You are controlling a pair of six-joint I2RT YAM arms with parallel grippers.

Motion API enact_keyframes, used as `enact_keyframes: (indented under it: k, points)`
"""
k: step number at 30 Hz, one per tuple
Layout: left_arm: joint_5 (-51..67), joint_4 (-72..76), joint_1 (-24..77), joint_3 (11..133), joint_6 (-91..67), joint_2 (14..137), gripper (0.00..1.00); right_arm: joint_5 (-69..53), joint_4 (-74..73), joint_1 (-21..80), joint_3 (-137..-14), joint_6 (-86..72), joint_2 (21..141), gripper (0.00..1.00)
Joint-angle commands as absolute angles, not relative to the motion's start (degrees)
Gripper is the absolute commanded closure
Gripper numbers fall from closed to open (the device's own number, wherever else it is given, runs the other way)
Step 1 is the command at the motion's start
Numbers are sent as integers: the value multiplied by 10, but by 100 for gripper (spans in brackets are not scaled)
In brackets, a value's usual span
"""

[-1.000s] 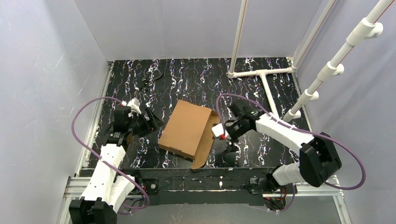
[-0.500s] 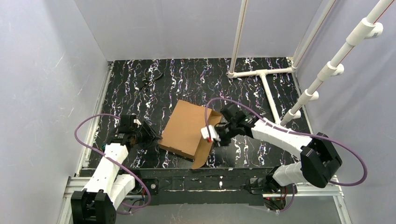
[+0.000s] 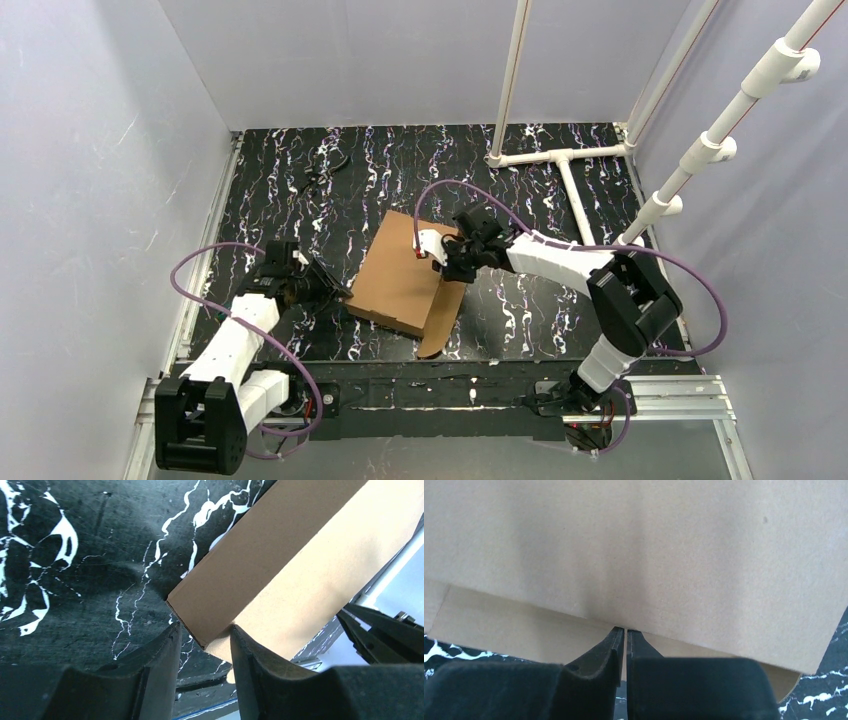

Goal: Fold the paper box

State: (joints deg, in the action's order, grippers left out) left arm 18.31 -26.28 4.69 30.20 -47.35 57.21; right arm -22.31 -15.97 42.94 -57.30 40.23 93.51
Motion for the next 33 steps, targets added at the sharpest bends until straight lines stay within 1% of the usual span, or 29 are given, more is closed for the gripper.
enact_keyframes:
  k: [1,9,13,14,17,18,21,23,24,25,26,28,30,33]
  points:
    - [178,-274,74,289,-480,582,62,-188,-129,432,-627,363,960,86]
    - [180,-246,119,286,-513,593,61,-184,-162,424,-727,373,1051,85]
    - [134,-276,120,291,-522,546,60,-214,-200,390,-745,384,1052,84]
    - [116,-293,120,297,-517,530,59,-229,-208,374,-740,391,1039,81]
    - [80,-331,119,318,-492,485,56,-305,-236,327,-704,441,970,61]
    - [74,-337,118,324,-483,472,53,-326,-250,321,-687,466,945,55]
    - [79,-327,116,341,-432,458,37,-397,-311,317,-634,566,875,36]
    - [131,-291,115,346,-375,460,24,-445,-349,317,-589,652,843,22]
    - [156,-270,115,348,-350,464,19,-466,-352,318,-557,694,829,12]
    - [183,-251,115,351,-329,470,15,-488,-357,318,-530,741,817,7]
    - [207,-232,115,355,-310,478,14,-505,-357,318,-501,790,807,3]
    - [240,-211,115,370,-280,504,14,-525,-340,328,-460,849,794,2]
    - [256,-205,115,384,-264,533,16,-517,-306,350,-440,848,789,3]
    - [272,-189,115,383,-270,572,21,-485,-236,383,-427,809,796,9]
